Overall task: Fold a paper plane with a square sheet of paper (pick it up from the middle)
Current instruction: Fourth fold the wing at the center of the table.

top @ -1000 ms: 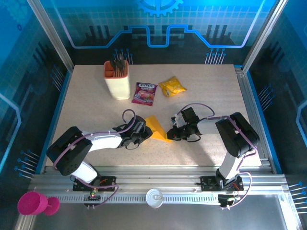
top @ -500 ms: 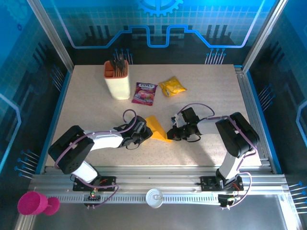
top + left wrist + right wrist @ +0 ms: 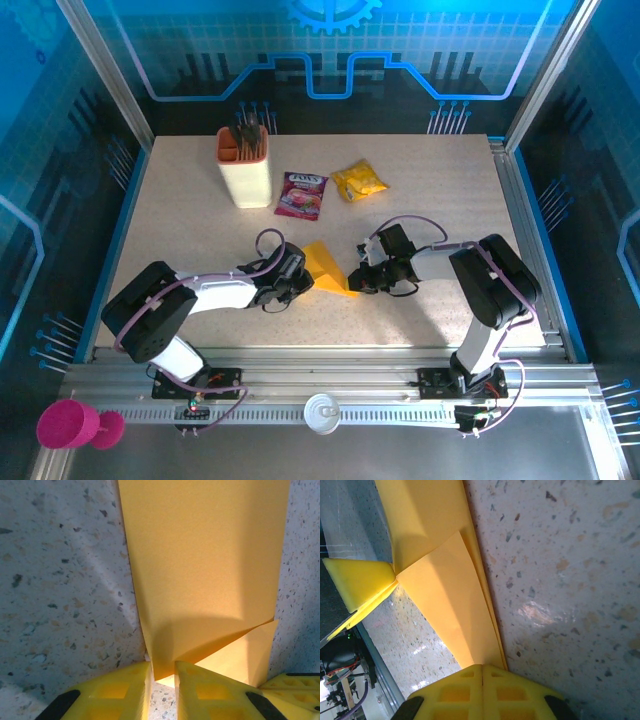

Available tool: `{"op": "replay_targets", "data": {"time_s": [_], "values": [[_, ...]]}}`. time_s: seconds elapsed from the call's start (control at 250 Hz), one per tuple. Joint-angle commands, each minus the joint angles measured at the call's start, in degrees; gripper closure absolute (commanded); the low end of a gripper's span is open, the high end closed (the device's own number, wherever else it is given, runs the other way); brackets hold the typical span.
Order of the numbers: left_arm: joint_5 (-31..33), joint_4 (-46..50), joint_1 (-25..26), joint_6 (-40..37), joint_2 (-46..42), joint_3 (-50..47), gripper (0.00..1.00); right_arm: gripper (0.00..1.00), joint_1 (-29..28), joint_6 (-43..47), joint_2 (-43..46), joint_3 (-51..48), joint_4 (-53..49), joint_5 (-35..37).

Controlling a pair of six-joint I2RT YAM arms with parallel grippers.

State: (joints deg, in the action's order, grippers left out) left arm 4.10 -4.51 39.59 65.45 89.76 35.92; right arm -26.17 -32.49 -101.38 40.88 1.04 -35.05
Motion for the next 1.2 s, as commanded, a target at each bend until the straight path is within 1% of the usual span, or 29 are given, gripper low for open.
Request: {"op": "replay_targets", "data": {"time_s": [0.0, 0.216, 0.344, 0.591, 0.735, 0.855, 0.987, 1.091, 1.194], "values": [[-0.3, -3.1, 0.1, -1.9, 1.1, 2.1, 0.79, 1.00, -0.6, 2.5, -7.2, -3.0, -2.7, 12.3], [-0.8, -3.8, -0.1, -2.4, 1.0, 2.0, 0.71, 1.00, -0.6, 2.5, -7.2, -3.2, -2.6, 12.5], [-1.1, -4.5, -0.1, -2.7, 1.0, 2.1, 0.70, 1.00, -0.6, 2.5, -7.4, -3.1, -2.5, 12.3], [-1.2, -4.8, -0.1, -3.0, 0.6, 2.5, 0.75, 1.00, -0.6, 2.5, -7.7, -3.2, -2.3, 12.2], [-1.0, -4.5, -0.2, -3.1, 0.4, 2.3, 0.81, 1.00, -0.6, 2.5, -7.9, -3.0, -2.5, 12.2], [-1.2, -4.7, -0.2, -3.1, 0.4, 2.0, 0.88, 1.00, -0.5, 2.5, -8.0, -2.7, -2.4, 11.9], [-1.5, -4.3, -0.2, -3.6, 0.2, 1.3, 1.00, 1.00, -0.5, 2.6, -7.6, -2.3, -2.9, 11.6], [-1.7, -4.2, -0.2, -3.9, -0.2, 0.7, 1.00, 1.00, -0.3, 2.6, -5.9, -1.6, -3.7, 10.3], [-1.9, -4.2, -0.1, -4.1, -0.9, -0.1, 1.00, 1.00, -0.1, 2.7, -2.1, -0.5, -5.4, 8.2]]}}
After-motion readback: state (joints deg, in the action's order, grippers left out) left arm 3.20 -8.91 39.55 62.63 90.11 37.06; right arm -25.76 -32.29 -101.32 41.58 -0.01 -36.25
